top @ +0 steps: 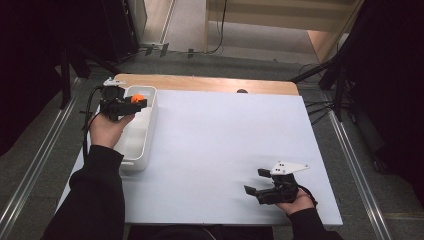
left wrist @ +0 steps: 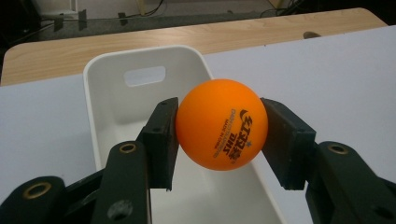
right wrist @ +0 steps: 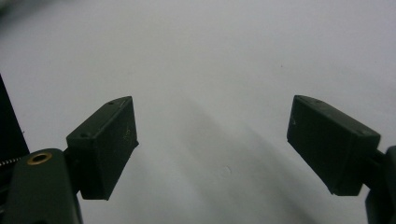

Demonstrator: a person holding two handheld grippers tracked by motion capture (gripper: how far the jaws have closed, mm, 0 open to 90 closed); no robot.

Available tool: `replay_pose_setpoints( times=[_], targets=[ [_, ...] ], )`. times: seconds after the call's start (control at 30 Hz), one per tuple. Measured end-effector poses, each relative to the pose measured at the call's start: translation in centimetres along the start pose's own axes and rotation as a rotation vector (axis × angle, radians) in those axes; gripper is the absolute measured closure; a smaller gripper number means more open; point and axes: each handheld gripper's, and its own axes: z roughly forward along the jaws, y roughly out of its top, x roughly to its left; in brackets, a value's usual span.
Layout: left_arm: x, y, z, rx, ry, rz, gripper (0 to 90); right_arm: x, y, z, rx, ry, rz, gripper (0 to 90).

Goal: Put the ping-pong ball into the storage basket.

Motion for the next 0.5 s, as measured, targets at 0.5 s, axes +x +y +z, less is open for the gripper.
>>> replay_pose_setpoints(
  times=[0.5],
  targets=[
    [0.3, -0.7, 1.9, 0.037, 0.052, -0.047, 50.1, 0.0, 0.0, 0.0, -0.004, -0.001, 0.002, 14.6]
  ],
)
